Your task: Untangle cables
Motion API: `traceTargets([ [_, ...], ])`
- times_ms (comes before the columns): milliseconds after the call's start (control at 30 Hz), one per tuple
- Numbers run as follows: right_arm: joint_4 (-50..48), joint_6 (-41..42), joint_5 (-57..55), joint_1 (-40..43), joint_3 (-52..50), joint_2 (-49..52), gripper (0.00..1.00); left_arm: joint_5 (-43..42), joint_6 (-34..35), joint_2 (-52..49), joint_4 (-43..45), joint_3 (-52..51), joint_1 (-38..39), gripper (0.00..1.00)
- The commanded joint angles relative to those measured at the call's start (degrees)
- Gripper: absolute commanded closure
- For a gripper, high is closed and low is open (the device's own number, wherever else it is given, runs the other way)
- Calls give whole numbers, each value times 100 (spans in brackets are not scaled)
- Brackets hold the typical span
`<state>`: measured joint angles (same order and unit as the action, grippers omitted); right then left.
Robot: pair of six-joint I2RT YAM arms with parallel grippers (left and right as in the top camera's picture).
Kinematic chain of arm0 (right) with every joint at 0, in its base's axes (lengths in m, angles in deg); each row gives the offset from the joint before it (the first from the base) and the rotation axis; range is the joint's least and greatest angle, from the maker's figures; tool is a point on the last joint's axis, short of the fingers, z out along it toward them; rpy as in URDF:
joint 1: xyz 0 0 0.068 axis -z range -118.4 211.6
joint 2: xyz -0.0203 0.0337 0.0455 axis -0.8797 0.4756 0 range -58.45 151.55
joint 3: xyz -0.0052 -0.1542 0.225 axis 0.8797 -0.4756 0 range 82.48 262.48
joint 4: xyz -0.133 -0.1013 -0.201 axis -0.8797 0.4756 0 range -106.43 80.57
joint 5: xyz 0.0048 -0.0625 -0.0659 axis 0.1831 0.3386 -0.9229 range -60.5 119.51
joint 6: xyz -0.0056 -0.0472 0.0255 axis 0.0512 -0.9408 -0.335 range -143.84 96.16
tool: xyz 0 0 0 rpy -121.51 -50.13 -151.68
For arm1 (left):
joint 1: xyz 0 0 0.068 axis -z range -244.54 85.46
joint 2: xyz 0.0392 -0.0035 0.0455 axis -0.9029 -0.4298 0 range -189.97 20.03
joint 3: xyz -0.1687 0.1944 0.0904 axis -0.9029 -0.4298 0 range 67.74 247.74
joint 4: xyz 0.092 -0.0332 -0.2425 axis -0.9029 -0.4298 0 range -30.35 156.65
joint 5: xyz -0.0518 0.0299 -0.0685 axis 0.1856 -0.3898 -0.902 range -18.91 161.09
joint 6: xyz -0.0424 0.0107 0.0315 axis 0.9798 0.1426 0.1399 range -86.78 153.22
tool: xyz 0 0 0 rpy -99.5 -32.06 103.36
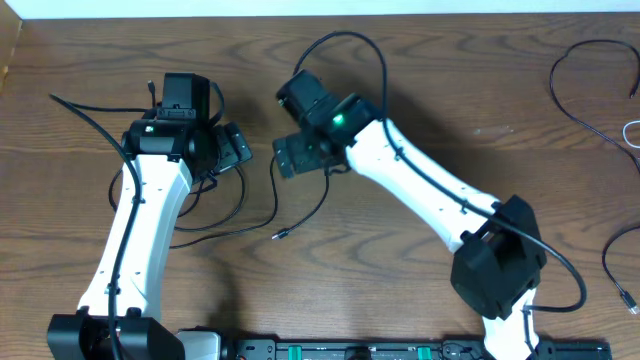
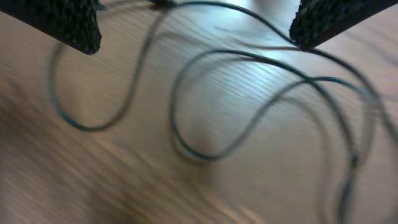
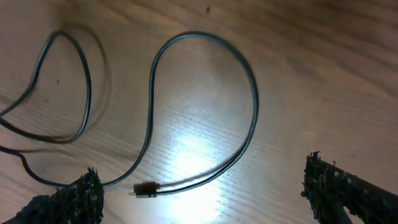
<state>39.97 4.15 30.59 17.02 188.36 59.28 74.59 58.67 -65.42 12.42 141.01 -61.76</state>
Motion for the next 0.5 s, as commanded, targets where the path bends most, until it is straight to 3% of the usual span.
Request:
traceTargets([
  [0,20,227,-479,-238,-4,28,1,1154,-31,-37,-105,-11,-26,2],
  [133,33,396,-656,-400,-4,28,1,1528,9,-39,-229,-11,-225,2],
  [467,63,802,-717,-546,-37,33,1,1523,94,-39,-271,-22,-1307,2],
])
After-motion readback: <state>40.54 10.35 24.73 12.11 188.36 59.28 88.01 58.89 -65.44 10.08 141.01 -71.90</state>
